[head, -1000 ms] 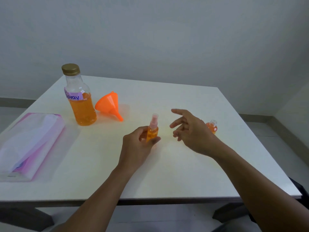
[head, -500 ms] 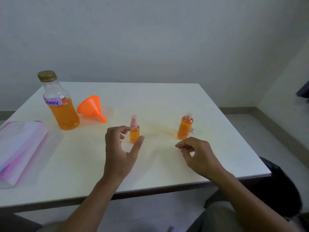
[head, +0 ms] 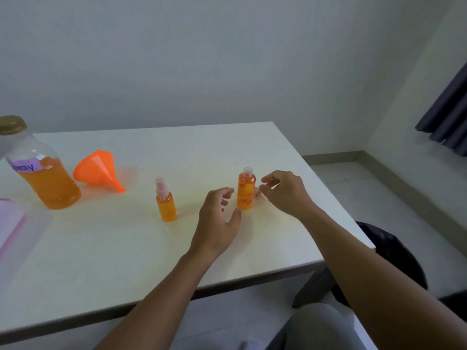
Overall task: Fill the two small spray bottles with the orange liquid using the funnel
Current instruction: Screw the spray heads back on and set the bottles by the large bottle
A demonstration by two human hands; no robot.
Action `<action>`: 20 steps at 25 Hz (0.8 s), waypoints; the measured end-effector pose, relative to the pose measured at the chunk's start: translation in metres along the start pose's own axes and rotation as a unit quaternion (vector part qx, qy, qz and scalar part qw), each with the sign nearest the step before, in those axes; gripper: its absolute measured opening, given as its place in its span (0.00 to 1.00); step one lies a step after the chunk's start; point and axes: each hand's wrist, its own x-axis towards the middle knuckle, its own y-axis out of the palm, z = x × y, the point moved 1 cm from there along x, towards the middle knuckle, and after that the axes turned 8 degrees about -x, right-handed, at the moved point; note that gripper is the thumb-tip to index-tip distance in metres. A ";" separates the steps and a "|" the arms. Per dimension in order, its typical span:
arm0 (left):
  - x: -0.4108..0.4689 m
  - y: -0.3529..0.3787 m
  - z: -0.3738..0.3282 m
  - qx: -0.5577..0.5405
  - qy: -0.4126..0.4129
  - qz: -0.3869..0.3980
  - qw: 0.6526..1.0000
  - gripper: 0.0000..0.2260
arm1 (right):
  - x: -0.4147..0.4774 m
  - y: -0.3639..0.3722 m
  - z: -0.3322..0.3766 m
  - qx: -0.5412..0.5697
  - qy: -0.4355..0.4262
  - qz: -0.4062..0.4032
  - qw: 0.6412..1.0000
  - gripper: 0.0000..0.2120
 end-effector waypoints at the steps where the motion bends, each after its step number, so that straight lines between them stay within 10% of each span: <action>1: 0.007 0.006 -0.001 -0.010 -0.017 0.003 1.000 0.22 | 0.010 0.003 0.000 -0.007 0.001 0.037 0.999 0.14; 7: 0.031 0.024 0.004 -0.070 -0.053 0.006 0.996 0.24 | 0.039 0.003 -0.008 0.012 -0.013 0.148 0.989 0.17; 14: 0.024 0.016 0.002 -0.067 -0.053 -0.029 0.996 0.21 | 0.012 -0.076 0.033 0.390 -0.068 0.059 0.917 0.11; 20: 0.014 0.011 0.001 -0.072 -0.037 -0.049 0.996 0.21 | -0.008 -0.092 0.070 0.444 -0.123 -0.025 0.887 0.16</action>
